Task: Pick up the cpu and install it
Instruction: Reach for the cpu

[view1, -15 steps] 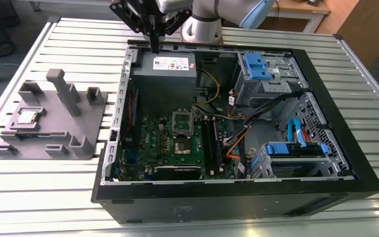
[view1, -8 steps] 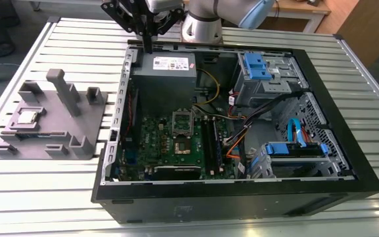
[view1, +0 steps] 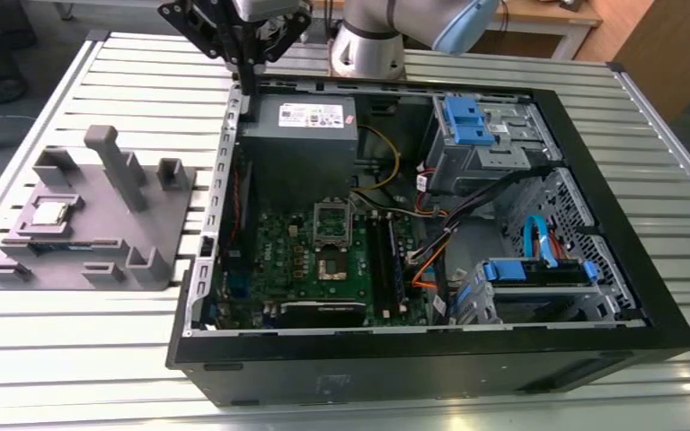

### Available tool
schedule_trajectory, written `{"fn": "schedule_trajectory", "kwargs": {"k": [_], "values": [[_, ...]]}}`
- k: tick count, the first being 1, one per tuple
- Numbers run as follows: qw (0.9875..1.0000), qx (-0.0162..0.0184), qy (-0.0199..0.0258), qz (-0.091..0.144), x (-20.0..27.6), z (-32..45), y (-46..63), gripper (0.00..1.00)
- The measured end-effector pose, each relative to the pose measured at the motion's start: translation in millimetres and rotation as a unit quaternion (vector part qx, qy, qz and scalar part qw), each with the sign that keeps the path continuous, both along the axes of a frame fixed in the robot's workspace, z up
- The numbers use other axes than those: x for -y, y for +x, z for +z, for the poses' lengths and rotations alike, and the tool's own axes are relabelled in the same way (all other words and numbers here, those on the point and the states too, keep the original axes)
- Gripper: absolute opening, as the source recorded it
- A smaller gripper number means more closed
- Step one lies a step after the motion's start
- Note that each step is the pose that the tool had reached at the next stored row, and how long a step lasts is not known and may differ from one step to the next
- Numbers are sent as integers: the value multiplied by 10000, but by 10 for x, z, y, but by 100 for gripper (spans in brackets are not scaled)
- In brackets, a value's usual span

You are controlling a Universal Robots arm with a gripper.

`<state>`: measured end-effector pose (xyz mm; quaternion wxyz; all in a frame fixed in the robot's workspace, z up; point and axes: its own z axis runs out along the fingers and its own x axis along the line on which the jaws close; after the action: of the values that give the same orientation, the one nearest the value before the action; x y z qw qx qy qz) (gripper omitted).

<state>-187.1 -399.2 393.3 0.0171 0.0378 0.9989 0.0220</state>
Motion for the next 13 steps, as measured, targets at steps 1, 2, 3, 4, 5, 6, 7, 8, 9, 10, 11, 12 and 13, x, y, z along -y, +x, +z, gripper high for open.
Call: {"fn": "schedule_trajectory", "kwargs": {"k": [1, 2, 3, 4, 5, 6, 7, 8, 9, 10, 11, 12, 13], "values": [[10000, 2, 0, 0, 0, 0, -24, 11], [10000, 4, 0, 0, 1, 0, -46, 11], [10000, 6, 1, 0, 1, 0, -67, 11], [10000, 8, 1, 0, 2, 0, -88, 11], [10000, 10, 1, 1, 2, 0, -109, 11], [10000, 11, 1, 1, 3, 0, -129, 11], [10000, 12, 1, 0, 3, 1, -148, 11], [10000, 14, 1, 0, 3, 0, -165, 11], [10000, 15, 1, 0, 4, 0, -185, 11], [10000, 17, 1, 0, 4, 0, -203, 11], [10000, 18, 1, 0, 5, 0, -221, 11], [10000, 19, 2, 0, 5, 0, -238, 11], [10000, 20, 2, 0, 5, 0, -255, 11]]}}
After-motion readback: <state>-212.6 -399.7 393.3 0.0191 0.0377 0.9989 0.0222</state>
